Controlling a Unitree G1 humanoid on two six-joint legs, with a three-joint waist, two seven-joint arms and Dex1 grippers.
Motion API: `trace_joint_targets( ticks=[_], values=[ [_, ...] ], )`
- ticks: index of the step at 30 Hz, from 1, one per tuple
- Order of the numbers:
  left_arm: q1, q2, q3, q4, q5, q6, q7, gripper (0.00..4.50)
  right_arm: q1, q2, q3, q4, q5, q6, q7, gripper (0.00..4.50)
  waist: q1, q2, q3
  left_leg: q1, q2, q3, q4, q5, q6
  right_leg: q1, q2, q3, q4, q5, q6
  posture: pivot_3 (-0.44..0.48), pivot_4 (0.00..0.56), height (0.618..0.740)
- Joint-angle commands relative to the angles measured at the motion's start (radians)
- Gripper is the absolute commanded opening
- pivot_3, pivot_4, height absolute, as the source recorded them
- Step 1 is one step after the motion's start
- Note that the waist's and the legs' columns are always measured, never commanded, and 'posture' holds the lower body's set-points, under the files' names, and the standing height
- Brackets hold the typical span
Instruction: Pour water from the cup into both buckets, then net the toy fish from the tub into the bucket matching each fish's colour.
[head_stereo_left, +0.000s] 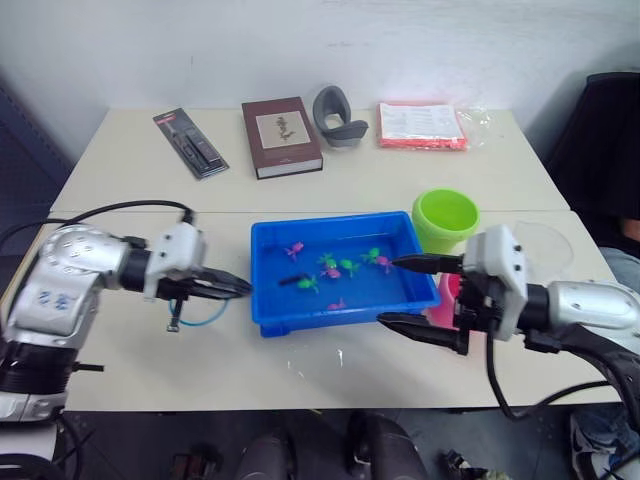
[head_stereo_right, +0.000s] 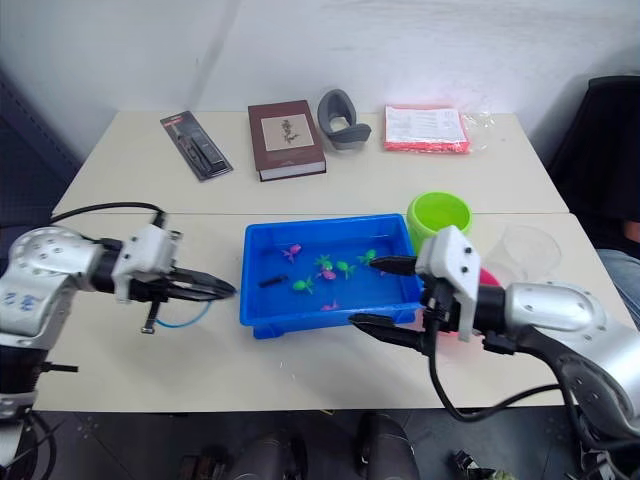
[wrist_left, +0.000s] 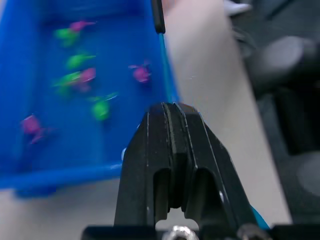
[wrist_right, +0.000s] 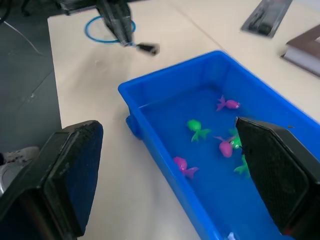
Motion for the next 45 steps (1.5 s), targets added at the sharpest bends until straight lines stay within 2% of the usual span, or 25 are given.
trace_joint_targets(
  ticks=[1,4,12,19,27,30,31,34,35,38,39,45],
  values=[
    [-0.078,-0.058,-0.069,-0.037,0.015,0.033,0.0,0.02,-0.088,0.038,0.054,0.015,0.04,0.118,-0.057,4.5,0.0,0.0,0.0,-0.001,0.0,0.0,0.0,0.0,0.0,0.0,0.0,0.0,0.0,0.0,0.0,0.0,0.15,0.74],
    [-0.116,-0.113,-0.101,-0.017,0.031,0.036,0.015,0.02,-0.142,0.088,0.077,0.031,0.087,0.19,-0.08,4.5,0.0,0.0,0.0,-0.002,0.001,0.0,0.0,0.0,0.0,0.0,0.002,0.0,-0.001,0.0,0.001,0.0,0.15,0.74],
    [-0.138,-0.183,-0.148,0.008,0.085,0.03,0.039,0.02,-0.215,0.161,0.09,0.044,0.185,0.324,-0.111,4.5,-0.002,0.0,0.0,-0.003,0.002,-0.001,0.001,0.0,0.0,-0.001,0.004,-0.001,-0.001,0.0,0.001,0.0,0.15,0.74],
    [-0.136,-0.214,-0.152,0.007,0.12,0.021,0.067,0.02,-0.221,0.196,0.087,0.054,0.24,0.394,-0.144,4.5,0.001,0.0,0.0,-0.004,0.001,-0.002,0.002,0.0,0.0,-0.001,0.003,-0.001,-0.001,0.001,0.001,0.0,0.15,0.74],
    [-0.132,-0.232,-0.156,-0.006,0.135,0.024,0.077,0.02,-0.201,0.248,0.071,0.071,0.247,0.389,-0.191,4.5,0.0,0.0,0.0,-0.005,0.001,-0.002,0.003,0.0,0.001,-0.001,0.003,-0.001,-0.001,0.001,0.001,0.0,0.15,0.74],
    [-0.131,-0.234,-0.157,-0.01,0.137,0.025,0.079,0.0,-0.19,0.255,0.076,0.071,0.24,0.381,-0.199,3.72,-0.001,0.0,0.0,-0.005,0.001,-0.002,0.003,0.0,0.001,-0.001,0.003,-0.001,-0.001,0.001,0.001,0.0,0.15,0.74],
    [-0.131,-0.235,-0.157,-0.01,0.137,0.025,0.08,0.0,-0.183,0.257,0.08,0.07,0.235,0.376,-0.199,3.19,0.0,0.0,0.0,-0.005,0.001,-0.002,0.003,0.0,0.001,-0.001,0.003,-0.001,-0.001,0.001,0.001,0.0,0.15,0.74],
    [-0.13,-0.238,-0.154,-0.01,0.14,0.019,0.088,0.0,-0.169,0.259,0.082,0.065,0.229,0.37,-0.199,2.34,0.0,0.0,0.0,-0.005,0.001,-0.002,0.003,0.0,0.001,-0.001,0.003,-0.001,-0.001,0.001,0.001,0.0,0.15,0.74],
    [-0.13,-0.239,-0.152,-0.01,0.141,0.017,0.093,0.0,-0.166,0.259,0.082,0.063,0.228,0.369,-0.198,1.71,0.0,0.0,0.0,-0.005,0.001,-0.002,0.003,0.0,0.001,-0.001,0.003,-0.001,-0.001,0.001,0.001,0.0,0.15,0.74],
    [-0.124,-0.242,-0.141,-0.012,0.135,0.01,0.097,0.0,-0.147,0.249,0.081,0.049,0.217,0.355,-0.187,0.23,0.0,0.0,0.0,-0.005,0.001,-0.002,0.003,0.0,0.001,-0.001,0.003,-0.001,-0.001,0.001,0.001,0.0,0.15,0.74],
    [-0.119,-0.237,-0.135,-0.012,0.132,0.0,0.092,0.0,-0.139,0.249,0.075,0.043,0.212,0.345,-0.182,0.05,0.0,0.0,0.0,-0.005,0.001,-0.002,0.003,0.0,0.001,-0.001,0.003,-0.001,-0.001,0.001,0.001,0.0,0.15,0.74],
    [-0.098,-0.22,-0.103,0.005,0.105,-0.049,0.066,0.0,-0.093,0.237,0.045,0.006,0.203,0.29,-0.169,0.05,0.0,0.0,0.0,-0.005,0.001,-0.003,0.003,0.0,0.001,-0.001,0.003,-0.001,-0.001,0.001,0.001,0.0,0.15,0.74]
  ],
)
